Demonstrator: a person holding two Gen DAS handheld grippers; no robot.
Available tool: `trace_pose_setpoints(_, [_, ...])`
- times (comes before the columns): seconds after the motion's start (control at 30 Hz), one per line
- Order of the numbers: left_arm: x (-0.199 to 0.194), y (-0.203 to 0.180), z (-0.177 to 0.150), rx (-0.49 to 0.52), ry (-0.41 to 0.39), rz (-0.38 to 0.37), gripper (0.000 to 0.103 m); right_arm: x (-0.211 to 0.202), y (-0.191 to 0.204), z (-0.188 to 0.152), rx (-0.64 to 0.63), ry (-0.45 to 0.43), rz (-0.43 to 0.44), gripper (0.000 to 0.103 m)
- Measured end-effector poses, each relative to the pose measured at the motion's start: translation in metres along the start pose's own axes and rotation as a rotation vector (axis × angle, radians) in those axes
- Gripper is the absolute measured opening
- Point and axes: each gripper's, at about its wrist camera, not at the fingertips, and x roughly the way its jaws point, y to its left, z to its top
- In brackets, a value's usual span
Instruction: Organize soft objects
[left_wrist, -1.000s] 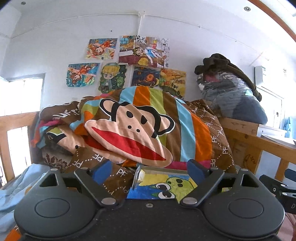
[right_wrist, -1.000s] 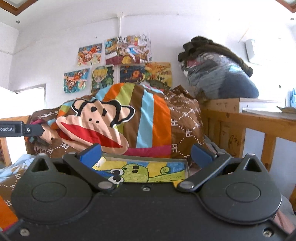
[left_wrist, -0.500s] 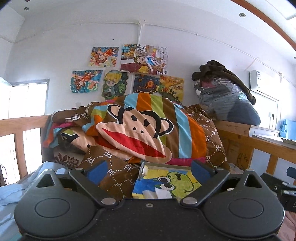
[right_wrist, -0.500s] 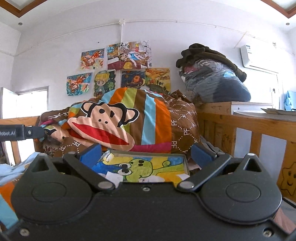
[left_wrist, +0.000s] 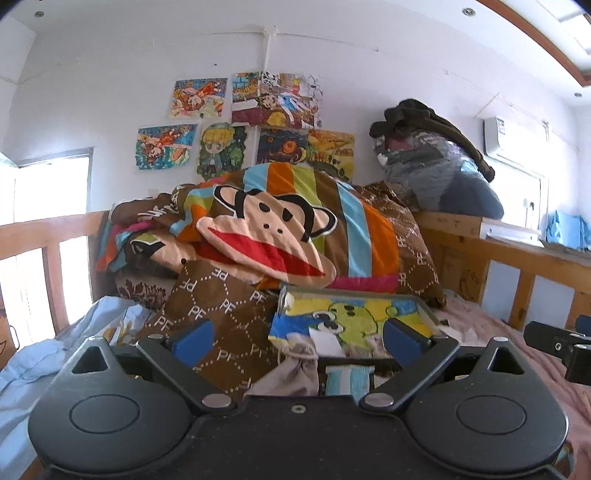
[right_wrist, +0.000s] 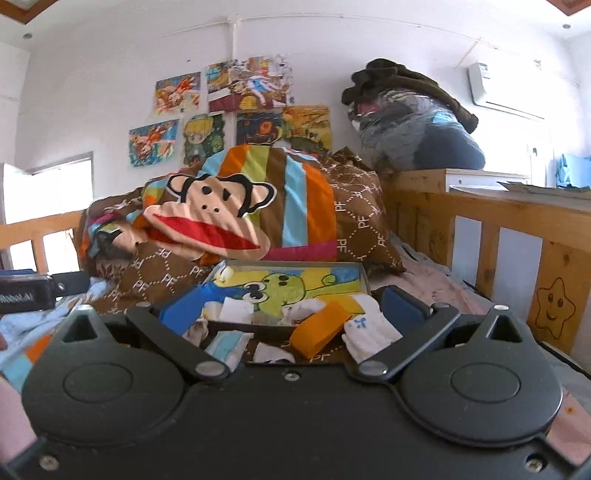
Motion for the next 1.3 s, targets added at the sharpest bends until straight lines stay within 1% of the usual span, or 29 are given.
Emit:
trace_pose_setpoints(0.1, [-0.004, -0.002, -0.005, 0.021, 0.032, -0.011, 0.099, 0.005, 0.004, -0.002, -0.02, 0.053, -0.029, 0.103])
trace_pose_setpoints(0.17, [-0.008, -0.001, -0.006, 0.008, 0.041, -0.019, 0.099, 0.002, 0.005, -0.004, -0.029, 0.07, -0.045, 0.103])
trace_pose_setpoints(0.27, [-0.013, 0.001, -0.007, -0.021, 0.045, -0.016, 0.102, 0.001, 0.004, -0.003, -0.034, 0.067, -0.049, 0.103])
trace_pose_setpoints(0.33, [-0.015, 0.001, -0.009, -0.035, 0.06, -0.013, 0.102, 0.002, 0.002, -0.003, -0.025, 0.075, -0.046, 0.103])
trace_pose_setpoints(0.47, [-0.016, -0.001, -0.012, -0.035, 0.073, -0.002, 0.102, 0.006, 0.001, -0.007, -0.012, 0.116, -0.047, 0.103])
trace_pose_setpoints(0.63, [-0.008, -0.004, -0.017, -0.029, 0.121, -0.005, 0.102, 0.012, 0.006, -0.011, -0.029, 0.159, -0.049, 0.103])
trace_pose_setpoints(0.87, [-0.001, -0.005, -0.02, -0.033, 0.159, -0.002, 0.102, 0.016, 0.012, -0.014, -0.044, 0.175, -0.045, 0.103])
trace_pose_setpoints(1.07, [0.004, -0.005, -0.023, -0.034, 0.187, 0.002, 0.102, 0.018, 0.009, -0.014, -0.029, 0.19, -0.048, 0.103])
trace_pose_setpoints(1.3, [0.004, -0.006, -0.023, -0.035, 0.188, 0.002, 0.102, 0.019, 0.01, -0.015, -0.025, 0.191, -0.053, 0.103])
